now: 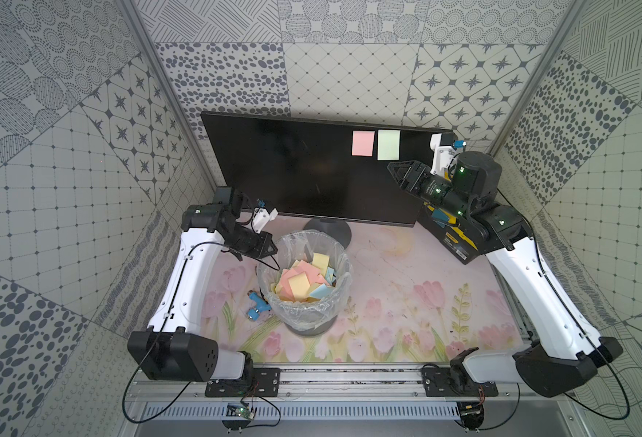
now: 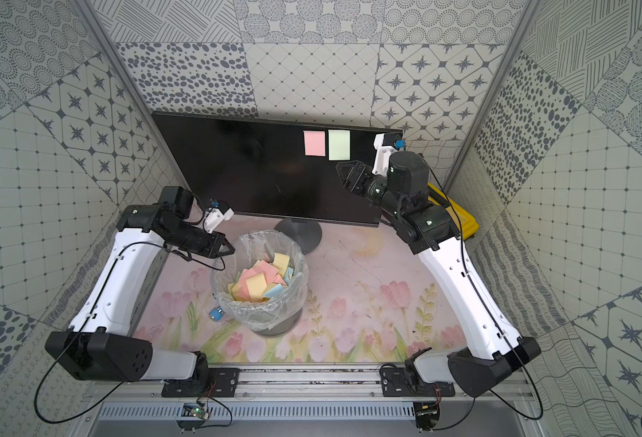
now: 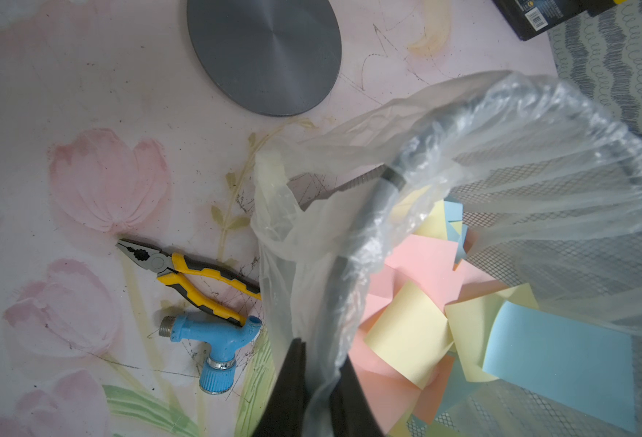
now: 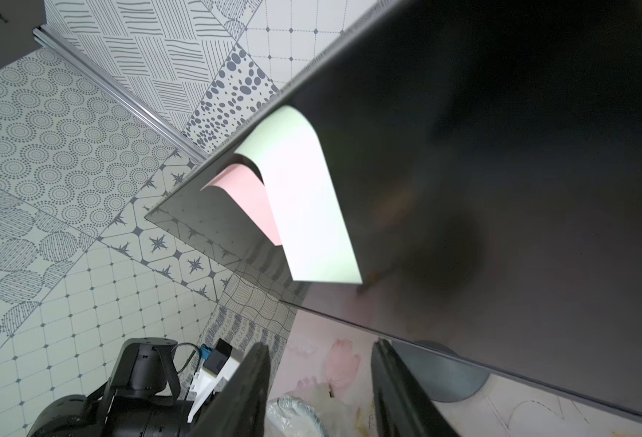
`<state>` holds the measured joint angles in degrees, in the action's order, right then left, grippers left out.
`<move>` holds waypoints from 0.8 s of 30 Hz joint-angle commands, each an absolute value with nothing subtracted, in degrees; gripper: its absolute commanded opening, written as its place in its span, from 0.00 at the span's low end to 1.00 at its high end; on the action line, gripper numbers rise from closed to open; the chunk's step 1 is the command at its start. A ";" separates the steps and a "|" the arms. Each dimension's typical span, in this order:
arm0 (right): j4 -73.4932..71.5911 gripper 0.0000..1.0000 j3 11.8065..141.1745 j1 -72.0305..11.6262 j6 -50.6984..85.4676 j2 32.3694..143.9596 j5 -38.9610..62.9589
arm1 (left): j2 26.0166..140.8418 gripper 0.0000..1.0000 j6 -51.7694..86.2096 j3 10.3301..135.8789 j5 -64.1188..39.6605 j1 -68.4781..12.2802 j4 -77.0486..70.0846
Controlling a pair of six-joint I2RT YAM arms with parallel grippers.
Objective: Remove the sticky note from the monitor
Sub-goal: Tear off the sticky note from the monitor.
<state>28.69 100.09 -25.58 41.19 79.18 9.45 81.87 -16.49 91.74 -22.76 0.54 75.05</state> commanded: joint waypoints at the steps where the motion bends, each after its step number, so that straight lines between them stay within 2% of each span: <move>1: 22.98 0.48 102.31 -23.96 44.39 80.61 11.65 | 82.02 0.00 -15.90 92.92 -26.72 0.60 71.72; 6: 21.70 0.46 103.91 -23.30 44.74 82.34 13.22 | 82.09 0.00 -15.97 92.99 -26.54 0.53 71.72; 11: 20.28 0.40 104.60 -23.33 44.74 83.13 14.67 | 82.09 0.00 -15.94 92.90 -26.46 0.56 71.82; 16: 19.84 0.24 104.46 -23.37 44.67 82.89 14.69 | 82.08 0.00 -15.91 92.90 -26.46 0.58 71.74; 21: 19.48 0.00 104.25 -23.34 44.27 82.21 14.18 | 82.09 0.00 -15.91 92.97 -26.54 0.61 71.80; 24: 19.35 0.00 104.40 -23.45 43.98 81.81 14.10 | 82.09 0.00 -15.91 92.82 -26.54 0.54 71.81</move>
<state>22.61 102.89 -23.38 44.58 82.85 14.11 81.87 -16.49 91.74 -22.74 0.49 75.05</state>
